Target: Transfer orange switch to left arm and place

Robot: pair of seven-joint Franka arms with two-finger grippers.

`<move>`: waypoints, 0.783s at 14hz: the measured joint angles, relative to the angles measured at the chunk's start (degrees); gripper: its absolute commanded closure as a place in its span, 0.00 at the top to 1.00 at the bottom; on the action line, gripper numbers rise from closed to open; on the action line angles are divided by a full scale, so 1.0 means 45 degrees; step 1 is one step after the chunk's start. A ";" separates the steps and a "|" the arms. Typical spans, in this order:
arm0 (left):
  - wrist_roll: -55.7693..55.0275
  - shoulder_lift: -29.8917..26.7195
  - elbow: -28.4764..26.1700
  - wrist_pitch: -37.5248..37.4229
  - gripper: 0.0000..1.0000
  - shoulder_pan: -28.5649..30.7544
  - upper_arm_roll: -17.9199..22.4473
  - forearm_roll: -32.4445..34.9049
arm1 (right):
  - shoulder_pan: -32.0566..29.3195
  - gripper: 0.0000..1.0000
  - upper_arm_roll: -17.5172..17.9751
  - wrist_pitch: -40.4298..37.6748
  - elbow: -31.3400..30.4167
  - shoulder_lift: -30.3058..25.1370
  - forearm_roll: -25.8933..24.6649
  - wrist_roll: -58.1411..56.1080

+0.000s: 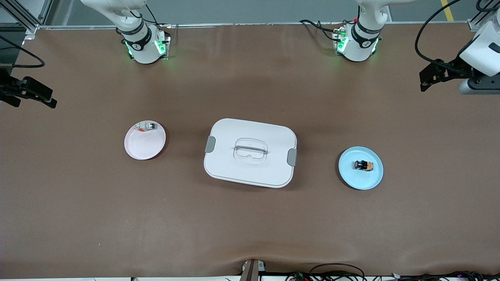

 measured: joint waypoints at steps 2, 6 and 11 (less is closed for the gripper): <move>-0.0004 -0.0303 -0.0394 0.0131 1.00 -0.0130 0.0339 -0.0272 | 0.0000 1.00 0.0000 0.0004 0.0005 0.0000 -0.0001 -0.0072; -0.0068 -0.0473 -0.0532 0.0122 1.00 -0.0375 0.0603 -0.0344 | 0.0000 1.00 -0.0001 0.0021 0.0007 0.0000 0.0009 -0.0087; -0.0207 -0.0482 -0.0527 0.0009 1.00 -0.0389 0.0608 -0.0345 | 0.0000 1.00 -0.0024 0.0057 0.0007 0.0000 0.0032 -0.0087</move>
